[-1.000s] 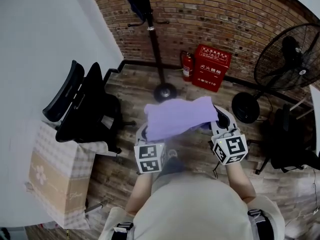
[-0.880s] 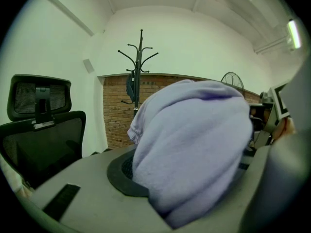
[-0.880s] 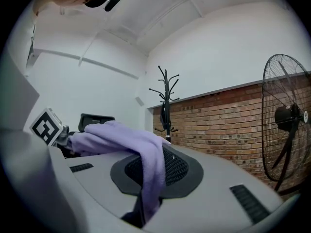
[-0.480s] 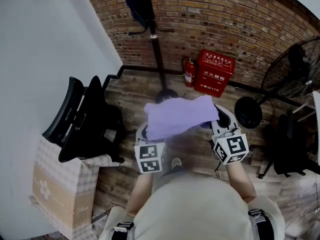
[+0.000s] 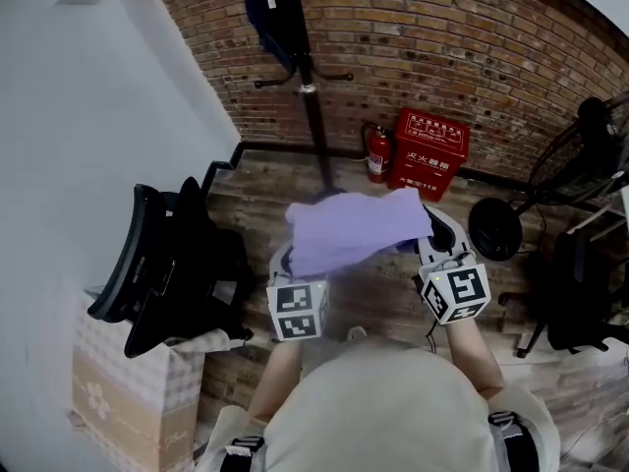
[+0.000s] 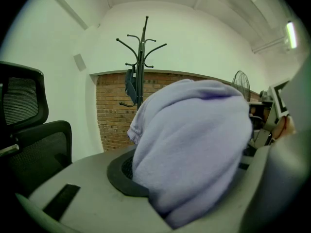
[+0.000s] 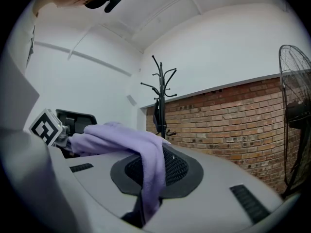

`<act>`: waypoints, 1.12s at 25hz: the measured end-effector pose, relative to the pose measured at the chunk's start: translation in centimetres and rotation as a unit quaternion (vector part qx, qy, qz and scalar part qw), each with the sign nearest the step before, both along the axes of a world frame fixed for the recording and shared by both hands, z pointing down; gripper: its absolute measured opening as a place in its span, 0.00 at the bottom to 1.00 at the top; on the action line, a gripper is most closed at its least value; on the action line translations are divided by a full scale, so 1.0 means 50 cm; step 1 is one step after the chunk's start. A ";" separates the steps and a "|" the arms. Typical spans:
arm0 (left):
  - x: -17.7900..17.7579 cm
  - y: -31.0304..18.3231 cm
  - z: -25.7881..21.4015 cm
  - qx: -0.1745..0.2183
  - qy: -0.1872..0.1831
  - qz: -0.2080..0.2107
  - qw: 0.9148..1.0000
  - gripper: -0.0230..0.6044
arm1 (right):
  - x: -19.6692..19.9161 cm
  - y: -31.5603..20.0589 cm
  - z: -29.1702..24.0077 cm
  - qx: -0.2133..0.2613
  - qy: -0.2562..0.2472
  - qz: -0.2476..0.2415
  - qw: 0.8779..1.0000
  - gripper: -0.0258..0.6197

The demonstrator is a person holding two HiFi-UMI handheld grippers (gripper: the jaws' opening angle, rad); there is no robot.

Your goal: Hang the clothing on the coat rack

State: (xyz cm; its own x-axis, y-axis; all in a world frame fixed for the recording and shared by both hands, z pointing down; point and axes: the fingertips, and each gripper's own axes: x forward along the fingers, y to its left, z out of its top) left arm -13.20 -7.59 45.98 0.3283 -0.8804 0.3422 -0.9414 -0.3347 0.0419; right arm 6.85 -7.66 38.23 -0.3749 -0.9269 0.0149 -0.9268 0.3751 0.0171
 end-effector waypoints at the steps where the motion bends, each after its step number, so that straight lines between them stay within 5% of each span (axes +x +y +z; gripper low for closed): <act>1: -0.003 -0.012 -0.002 0.000 0.001 0.001 1.000 0.22 | -0.003 -0.011 0.001 0.001 -0.001 0.001 1.000 0.07; 28: -0.007 -0.228 -0.027 0.025 0.011 -0.004 1.000 0.22 | -0.009 -0.225 -0.022 0.028 0.009 0.000 1.000 0.07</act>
